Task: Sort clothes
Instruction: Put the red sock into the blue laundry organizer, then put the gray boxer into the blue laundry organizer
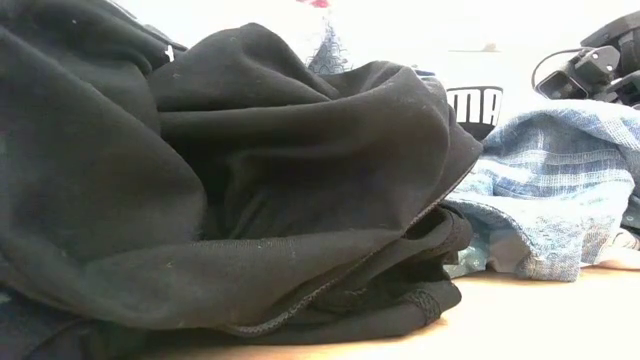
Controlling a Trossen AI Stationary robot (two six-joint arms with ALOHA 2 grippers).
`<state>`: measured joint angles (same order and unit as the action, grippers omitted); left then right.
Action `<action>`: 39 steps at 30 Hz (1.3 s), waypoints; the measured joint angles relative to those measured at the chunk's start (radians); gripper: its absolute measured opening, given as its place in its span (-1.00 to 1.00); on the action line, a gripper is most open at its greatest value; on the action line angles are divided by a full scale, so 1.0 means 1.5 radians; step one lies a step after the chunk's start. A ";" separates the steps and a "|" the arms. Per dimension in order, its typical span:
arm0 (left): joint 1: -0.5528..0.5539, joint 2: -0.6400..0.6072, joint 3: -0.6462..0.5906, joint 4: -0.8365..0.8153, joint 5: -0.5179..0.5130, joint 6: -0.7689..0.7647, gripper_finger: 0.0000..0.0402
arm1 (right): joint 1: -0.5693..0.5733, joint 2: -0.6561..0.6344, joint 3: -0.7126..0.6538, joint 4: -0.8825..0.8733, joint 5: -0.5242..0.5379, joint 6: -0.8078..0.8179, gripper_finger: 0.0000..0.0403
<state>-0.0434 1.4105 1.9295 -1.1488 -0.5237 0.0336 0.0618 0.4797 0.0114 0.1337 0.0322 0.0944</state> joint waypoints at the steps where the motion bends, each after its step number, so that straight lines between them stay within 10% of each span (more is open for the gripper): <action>1: 0.034 0.000 0.009 0.022 0.009 0.021 -1.00 | 0.000 0.000 0.000 0.000 0.000 0.000 -0.22; 14: 0.340 0.025 0.019 0.125 0.266 -0.007 -0.79 | 0.000 0.000 0.000 0.000 0.000 0.000 -0.22; 32: 0.355 0.035 0.019 0.099 0.286 -0.024 -0.38 | 0.000 0.000 0.000 0.000 0.000 0.000 -0.22; 39: 0.351 0.035 0.019 0.051 0.410 0.016 -0.38 | 0.000 0.000 0.000 0.000 0.000 0.000 -0.22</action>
<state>0.4833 1.4631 1.9575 -1.0724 0.0910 0.0581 0.0616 0.4796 0.0115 0.1337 0.0322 0.0944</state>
